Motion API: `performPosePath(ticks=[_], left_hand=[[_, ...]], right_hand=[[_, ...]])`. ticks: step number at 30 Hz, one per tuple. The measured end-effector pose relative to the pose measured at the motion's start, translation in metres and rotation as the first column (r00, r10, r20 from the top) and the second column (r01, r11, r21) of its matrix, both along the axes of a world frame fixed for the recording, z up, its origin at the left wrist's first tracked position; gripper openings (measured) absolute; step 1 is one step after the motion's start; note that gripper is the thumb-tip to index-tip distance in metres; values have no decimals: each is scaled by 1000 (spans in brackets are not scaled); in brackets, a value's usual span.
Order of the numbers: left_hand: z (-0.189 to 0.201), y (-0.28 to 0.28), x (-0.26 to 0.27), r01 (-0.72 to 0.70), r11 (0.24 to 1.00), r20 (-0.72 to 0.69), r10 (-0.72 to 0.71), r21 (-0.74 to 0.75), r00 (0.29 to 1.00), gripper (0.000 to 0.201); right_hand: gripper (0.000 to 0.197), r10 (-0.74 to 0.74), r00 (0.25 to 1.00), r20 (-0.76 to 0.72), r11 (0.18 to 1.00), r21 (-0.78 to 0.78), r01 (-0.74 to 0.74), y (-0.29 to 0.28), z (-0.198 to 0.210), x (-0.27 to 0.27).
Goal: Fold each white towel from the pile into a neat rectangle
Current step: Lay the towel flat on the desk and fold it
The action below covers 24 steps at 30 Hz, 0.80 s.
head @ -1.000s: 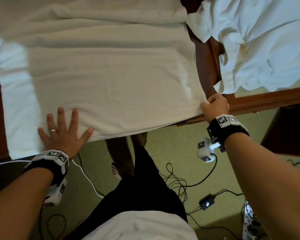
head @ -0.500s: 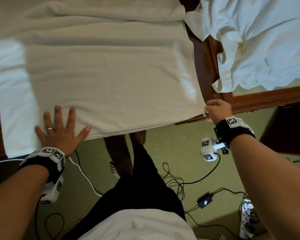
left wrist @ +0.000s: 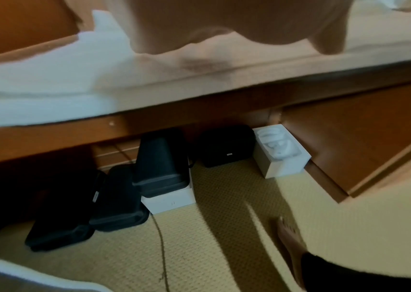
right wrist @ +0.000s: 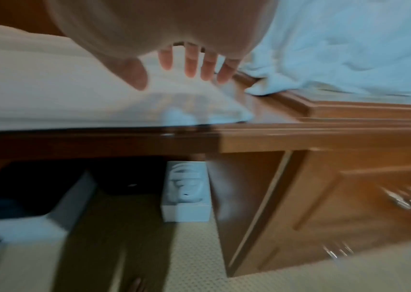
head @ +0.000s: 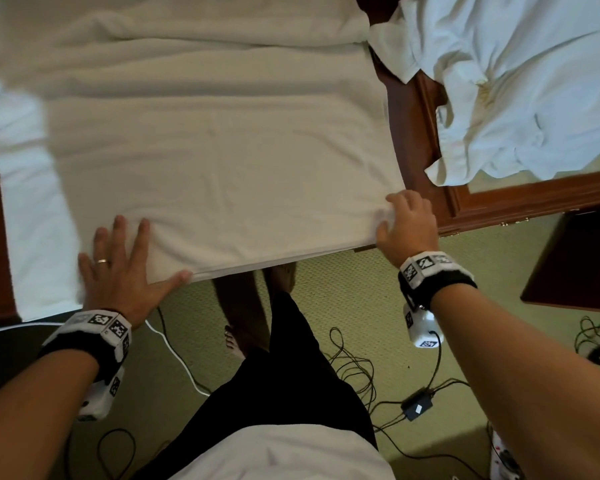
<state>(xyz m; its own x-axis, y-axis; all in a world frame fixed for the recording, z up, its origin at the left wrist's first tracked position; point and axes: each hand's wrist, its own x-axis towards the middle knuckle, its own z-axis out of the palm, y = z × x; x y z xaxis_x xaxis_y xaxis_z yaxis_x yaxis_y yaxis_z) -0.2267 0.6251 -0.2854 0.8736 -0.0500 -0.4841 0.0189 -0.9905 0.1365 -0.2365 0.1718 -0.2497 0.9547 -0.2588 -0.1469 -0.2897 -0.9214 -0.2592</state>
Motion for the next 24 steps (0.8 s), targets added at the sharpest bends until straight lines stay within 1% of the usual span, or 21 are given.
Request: performPosePath(ticks=[1, 2, 3, 4, 5, 6, 7, 10, 12, 13, 14, 16, 18, 19, 20, 21, 22, 24], left_hand=[[-1, 2, -4, 67, 997, 22, -67, 26, 998, 123], [-4, 4, -7, 134, 989, 31, -136, 58, 990, 127], [-7, 5, -8, 186, 979, 46, -190, 84, 981, 128], [-9, 7, -9, 214, 972, 75, -221, 97, 972, 124], [-12, 8, -9, 226, 969, 102, -236, 101, 966, 119], [-12, 9, -9, 231, 967, 117, -243, 107, 963, 114], [-12, 9, -9, 238, 964, 116, -252, 120, 961, 110], [-10, 12, -21, 270, 952, 120, -287, 142, 950, 107], [-4, 16, -30, 308, 943, 157, -326, 127, 932, 107], [0, 21, -33, 320, 939, 172, -338, 124, 925, 102], [4, 26, -34, 314, 940, 175, -333, 130, 926, 95], [18, 36, -29, 232, 959, 152, -257, 163, 954, 78], [36, 44, -19, 120, 975, 109, -142, 187, 984, 53], [45, 46, -13, 82, 978, 77, -98, 191, 992, 39], [53, 48, -6, 59, 979, 40, -68, 194, 997, 29], [60, 50, -1, 49, 981, -25, -45, 189, 999, 23], [66, 52, 3, 51, 983, -112, -32, 176, 993, 19], [73, 58, 7, 59, 990, -283, -21, 127, 959, 20]], right_hand=[[64, 121, 993, -4, 993, 10, -121, 16, -1, -3], [77, 245, 968, -55, 969, 0, -245, 31, -4, -5], [88, 352, 925, -146, 933, -24, -359, 43, -9, -7], [98, 419, 875, -242, 895, -54, -443, 52, -16, -8], [105, 446, 841, -306, 867, -84, -491, 56, -22, -8], [109, 447, 829, -335, 857, -103, -504, 57, -28, -7], [110, 444, 831, -334, 855, -120, -505, 56, -33, -7], [100, 487, 832, -264, 819, -191, -540, 50, -36, -11], [87, 566, 793, -226, 771, -193, -606, 39, -32, -16], [77, 595, 778, -202, 755, -192, -627, 32, -28, -16], [65, 601, 778, -183, 752, -199, -628, 26, -24, -15], [46, 552, 813, -186, 781, -226, -582, 20, -7, -5], [26, 452, 845, -286, 810, -266, -523, 22, 15, 10], [21, 407, 834, -373, 806, -283, -520, 25, 24, 17], [19, 360, 804, -473, 798, -291, -528, 29, 31, 24], [21, 310, 764, -566, 797, -284, -534, 35, 38, 29], [23, 264, 720, -642, 807, -262, -529, 38, 41, 32], [27, 210, 663, -718, 833, -223, -506, 40, 44, 34]])
